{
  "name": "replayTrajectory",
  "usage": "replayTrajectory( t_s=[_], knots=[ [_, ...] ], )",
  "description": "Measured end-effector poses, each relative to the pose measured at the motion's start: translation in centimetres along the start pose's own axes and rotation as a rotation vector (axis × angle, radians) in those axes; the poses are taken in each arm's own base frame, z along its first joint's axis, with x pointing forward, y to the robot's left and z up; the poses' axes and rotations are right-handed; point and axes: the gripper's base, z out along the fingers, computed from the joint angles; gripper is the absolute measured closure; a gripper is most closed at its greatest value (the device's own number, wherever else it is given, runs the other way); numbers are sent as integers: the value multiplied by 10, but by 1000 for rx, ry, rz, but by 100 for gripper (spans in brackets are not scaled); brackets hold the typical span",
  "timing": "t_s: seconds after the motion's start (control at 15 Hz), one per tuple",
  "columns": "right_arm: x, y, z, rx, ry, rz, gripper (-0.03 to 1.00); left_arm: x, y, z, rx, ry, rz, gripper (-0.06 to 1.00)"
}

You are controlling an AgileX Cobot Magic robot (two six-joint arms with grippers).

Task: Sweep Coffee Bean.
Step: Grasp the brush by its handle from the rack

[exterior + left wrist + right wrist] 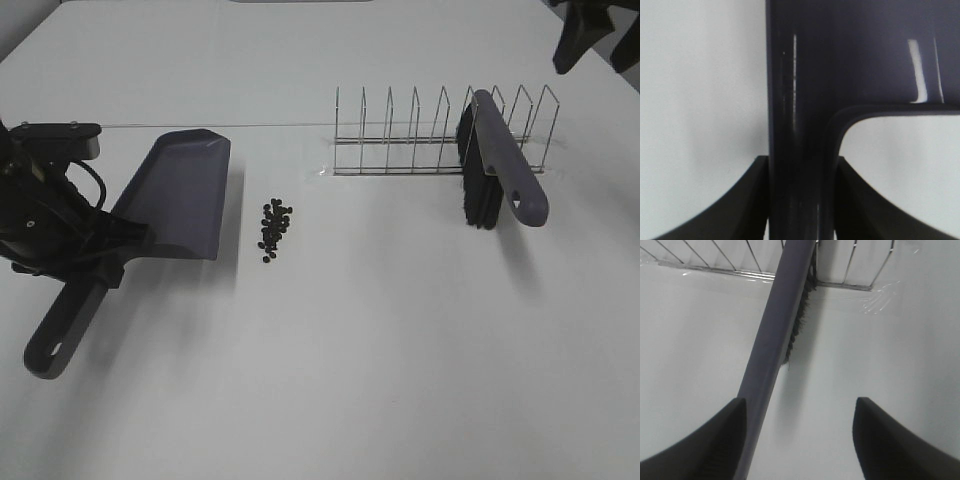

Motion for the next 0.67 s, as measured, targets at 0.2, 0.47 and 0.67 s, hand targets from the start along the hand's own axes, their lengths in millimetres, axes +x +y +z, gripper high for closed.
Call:
replayTrajectory(
  t_s=[0.2,0.47,0.67],
  knots=[
    [-31,15,49,37,57,45,35,0,0,0,-2,-1,4,59],
    [-49,16,79,2,42,91,35,0,0,0,-3,-1,5,59],
    [-49,16,106,-15,84,127,35,0,0,0,-3,-2,5,59]
  ],
)
